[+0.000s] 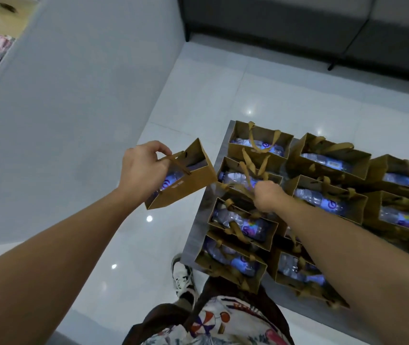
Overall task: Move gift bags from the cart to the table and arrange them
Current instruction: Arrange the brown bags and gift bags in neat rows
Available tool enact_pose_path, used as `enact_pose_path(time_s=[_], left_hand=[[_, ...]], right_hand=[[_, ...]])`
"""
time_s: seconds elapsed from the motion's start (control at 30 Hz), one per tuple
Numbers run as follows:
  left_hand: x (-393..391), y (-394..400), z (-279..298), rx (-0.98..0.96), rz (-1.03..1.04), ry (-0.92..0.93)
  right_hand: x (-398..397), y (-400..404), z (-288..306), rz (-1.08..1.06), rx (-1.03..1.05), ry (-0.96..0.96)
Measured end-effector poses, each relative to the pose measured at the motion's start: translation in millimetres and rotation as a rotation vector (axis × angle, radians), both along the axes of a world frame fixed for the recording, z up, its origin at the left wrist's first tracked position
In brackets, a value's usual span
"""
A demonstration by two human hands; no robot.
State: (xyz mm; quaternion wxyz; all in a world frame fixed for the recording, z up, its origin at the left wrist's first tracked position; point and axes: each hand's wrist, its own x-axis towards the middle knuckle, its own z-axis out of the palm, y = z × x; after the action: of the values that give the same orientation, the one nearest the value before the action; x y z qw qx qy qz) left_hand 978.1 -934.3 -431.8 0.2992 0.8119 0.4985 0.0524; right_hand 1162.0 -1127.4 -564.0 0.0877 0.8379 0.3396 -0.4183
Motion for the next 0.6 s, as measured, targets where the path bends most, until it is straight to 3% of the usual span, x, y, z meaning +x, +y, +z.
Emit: enact_pose_path(time_s=[0.27, 0.6], left_hand=[[-13, 10, 19, -0.003, -0.106, -0.069], [-21, 14, 64, 0.077, -0.29, -0.173]], right_hand=[[-7, -12, 42, -0.777, 0.437, 0.149], [-37, -35, 157, -0.905, 0.811, -0.092]])
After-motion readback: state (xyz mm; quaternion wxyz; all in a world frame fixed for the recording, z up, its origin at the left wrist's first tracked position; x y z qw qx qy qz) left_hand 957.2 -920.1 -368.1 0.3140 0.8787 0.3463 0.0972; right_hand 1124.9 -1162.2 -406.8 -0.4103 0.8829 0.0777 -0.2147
